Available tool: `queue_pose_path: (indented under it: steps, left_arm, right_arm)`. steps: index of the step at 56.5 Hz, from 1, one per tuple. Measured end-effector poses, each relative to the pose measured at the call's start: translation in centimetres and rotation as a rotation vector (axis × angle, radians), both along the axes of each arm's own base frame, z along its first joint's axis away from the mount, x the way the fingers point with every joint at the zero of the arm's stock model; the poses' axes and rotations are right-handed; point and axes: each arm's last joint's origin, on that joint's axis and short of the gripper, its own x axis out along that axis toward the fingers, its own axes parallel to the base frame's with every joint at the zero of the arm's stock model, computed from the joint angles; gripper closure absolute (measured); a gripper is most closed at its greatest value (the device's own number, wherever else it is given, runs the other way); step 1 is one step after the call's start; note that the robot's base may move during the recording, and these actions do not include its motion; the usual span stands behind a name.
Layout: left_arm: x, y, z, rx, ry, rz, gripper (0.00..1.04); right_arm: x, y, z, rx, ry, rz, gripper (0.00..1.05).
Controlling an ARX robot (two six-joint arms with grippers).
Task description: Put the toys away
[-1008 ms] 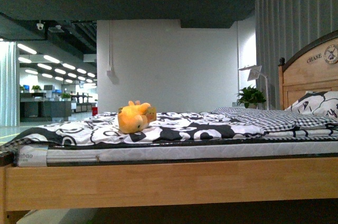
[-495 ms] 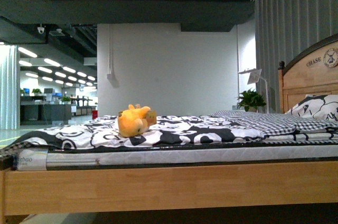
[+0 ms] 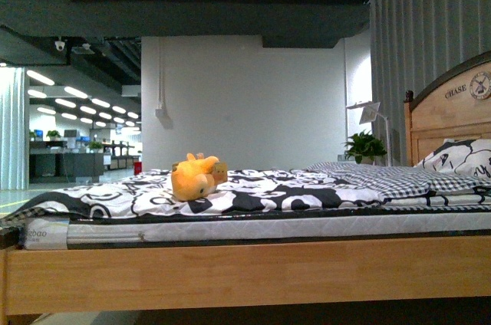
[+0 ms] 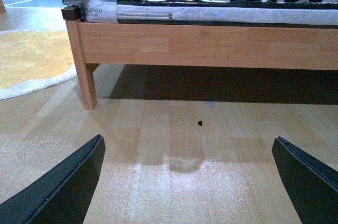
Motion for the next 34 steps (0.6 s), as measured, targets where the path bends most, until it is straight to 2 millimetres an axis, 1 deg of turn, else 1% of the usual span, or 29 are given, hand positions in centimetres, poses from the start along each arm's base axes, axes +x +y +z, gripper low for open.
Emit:
queue_pose_path:
  steps: [34]
  left_arm:
    - [0.0,0.0,0.0,0.0,0.0,0.0,0.06]
  right_arm:
    - [0.0,0.0,0.0,0.0,0.0,0.0,0.07]
